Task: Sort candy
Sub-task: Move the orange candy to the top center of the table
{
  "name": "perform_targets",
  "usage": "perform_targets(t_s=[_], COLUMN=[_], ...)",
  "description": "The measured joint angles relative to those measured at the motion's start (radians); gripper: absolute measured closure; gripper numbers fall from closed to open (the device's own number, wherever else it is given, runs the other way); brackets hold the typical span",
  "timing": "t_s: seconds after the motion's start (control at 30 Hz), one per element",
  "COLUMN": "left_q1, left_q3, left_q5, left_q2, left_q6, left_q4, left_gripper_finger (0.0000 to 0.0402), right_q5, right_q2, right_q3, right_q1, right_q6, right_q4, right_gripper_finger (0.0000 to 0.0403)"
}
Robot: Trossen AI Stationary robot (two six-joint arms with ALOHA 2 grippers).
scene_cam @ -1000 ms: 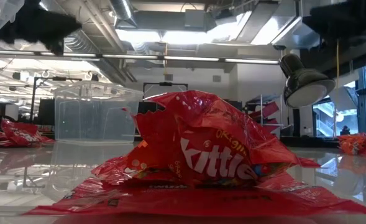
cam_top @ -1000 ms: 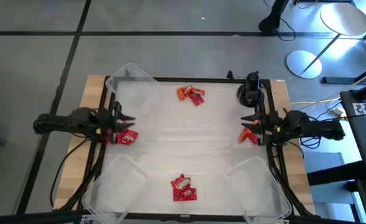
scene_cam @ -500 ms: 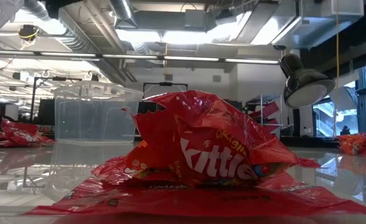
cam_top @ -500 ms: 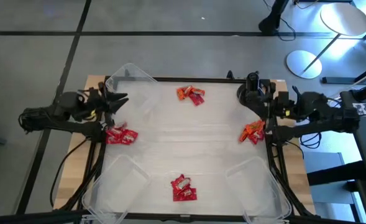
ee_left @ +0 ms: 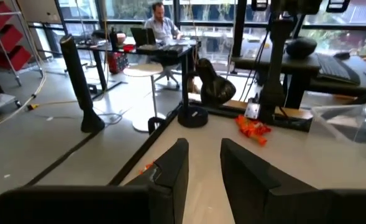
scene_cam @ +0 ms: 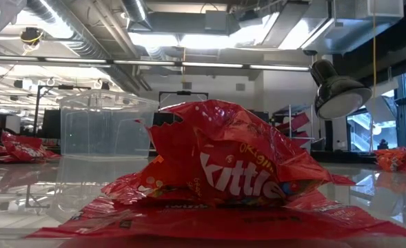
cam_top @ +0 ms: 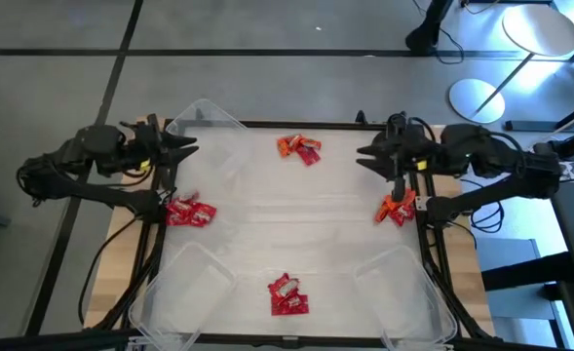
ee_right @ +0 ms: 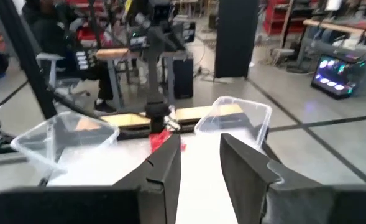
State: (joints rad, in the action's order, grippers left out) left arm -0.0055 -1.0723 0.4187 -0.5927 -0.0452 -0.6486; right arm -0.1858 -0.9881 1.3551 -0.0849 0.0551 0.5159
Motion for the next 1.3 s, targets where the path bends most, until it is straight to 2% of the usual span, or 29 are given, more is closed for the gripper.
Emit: perform_targets(t_s=[0.17,0.37,0.6,0.8,1.13,1.3], left_q1=[0.0,0.0,0.0,0.0,0.0,0.0], left_q3=[-0.006,-0.007,-0.007,-0.007,-0.006,-0.006], left_q5=[0.0,0.018,0.019,0.014,0.013,0.012], left_q2=[0.03,0.092,0.101,0.065,0.003,-0.046], left_q6=[-0.056,0.051,-0.154,-0.202,0.064,0.055], left_q4=[0.051,0.123,0.144,0.128,0.128,0.129], left_gripper_finger=[0.0315,0.0315,0.0315,0.0315,0.0315,0.0315], right_q5=[0.048,0.048,0.049,0.037,0.043,0.022], right_q2=[-0.037,-0.045,-0.044,-0.044,-0.044,-0.045], right_q3=[0.021,0.02,0.02,0.02,0.02,0.02], right_q1=[0.0,0.0,0.0,0.0,0.0,0.0], right_q6=[0.0,0.0,0.127,0.134,0.15,0.207], right_q4=[0.003,0.014,0.003,0.028,0.103,0.186], right_gripper_finger=[0.0292,0.0292,0.0292,0.0292,0.0292,0.0288])
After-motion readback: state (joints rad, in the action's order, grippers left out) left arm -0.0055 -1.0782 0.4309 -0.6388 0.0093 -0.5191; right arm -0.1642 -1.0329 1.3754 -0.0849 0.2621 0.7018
